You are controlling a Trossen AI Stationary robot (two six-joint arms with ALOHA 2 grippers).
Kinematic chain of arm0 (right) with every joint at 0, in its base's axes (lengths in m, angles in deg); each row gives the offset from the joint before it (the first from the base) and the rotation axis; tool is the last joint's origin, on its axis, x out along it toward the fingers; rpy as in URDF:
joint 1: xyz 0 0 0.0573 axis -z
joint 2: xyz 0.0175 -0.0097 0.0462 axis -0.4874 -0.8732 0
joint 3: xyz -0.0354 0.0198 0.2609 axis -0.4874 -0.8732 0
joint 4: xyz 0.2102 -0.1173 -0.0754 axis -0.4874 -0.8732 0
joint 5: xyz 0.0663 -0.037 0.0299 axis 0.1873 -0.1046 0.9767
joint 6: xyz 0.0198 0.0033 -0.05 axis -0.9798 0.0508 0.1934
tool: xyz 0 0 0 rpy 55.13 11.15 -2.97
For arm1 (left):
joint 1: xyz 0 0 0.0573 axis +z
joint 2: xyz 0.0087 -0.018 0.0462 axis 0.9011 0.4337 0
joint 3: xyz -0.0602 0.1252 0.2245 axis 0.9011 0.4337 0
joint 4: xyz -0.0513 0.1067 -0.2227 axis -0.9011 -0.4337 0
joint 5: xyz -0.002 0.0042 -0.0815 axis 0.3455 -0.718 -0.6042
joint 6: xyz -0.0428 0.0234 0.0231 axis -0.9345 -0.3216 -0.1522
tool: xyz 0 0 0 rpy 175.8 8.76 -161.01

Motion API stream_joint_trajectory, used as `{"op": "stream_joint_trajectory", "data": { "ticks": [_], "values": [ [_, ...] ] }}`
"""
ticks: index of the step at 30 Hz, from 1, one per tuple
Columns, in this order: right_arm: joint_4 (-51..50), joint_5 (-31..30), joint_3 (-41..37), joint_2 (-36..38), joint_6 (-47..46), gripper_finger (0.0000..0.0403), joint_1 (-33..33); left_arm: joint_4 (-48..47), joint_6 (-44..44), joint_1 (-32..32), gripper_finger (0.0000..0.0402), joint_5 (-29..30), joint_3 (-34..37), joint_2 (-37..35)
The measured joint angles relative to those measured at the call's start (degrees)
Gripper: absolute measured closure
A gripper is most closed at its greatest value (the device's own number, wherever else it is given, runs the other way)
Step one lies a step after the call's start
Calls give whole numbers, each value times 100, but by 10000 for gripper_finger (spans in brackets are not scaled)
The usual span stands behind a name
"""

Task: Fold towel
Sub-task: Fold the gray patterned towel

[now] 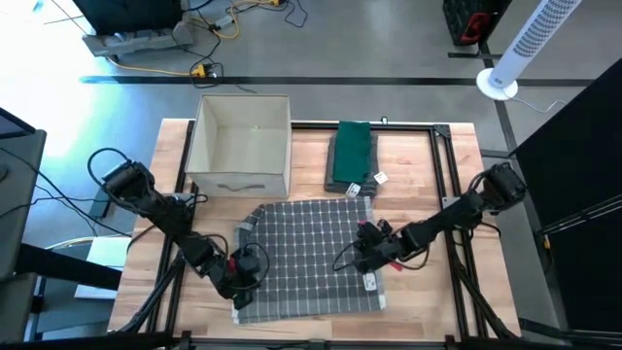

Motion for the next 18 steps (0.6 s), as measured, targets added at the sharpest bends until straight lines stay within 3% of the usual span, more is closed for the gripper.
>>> {"op": "stream_joint_trajectory", "data": {
  "ticks": [6, 13, 18],
  "values": [
    [-165, 210, 7, 127, -804, 403, -735, 314, 101, 0, 397, -327, -53, -4],
    [-1460, 390, 455, 142, -1283, 403, -1413, 735, -24, -187, 399, -413, -153, -4],
    [-1886, 261, 1112, 131, -855, 403, -1468, -78, 95, -171, 401, 33, -380, -421]
  ]
}}
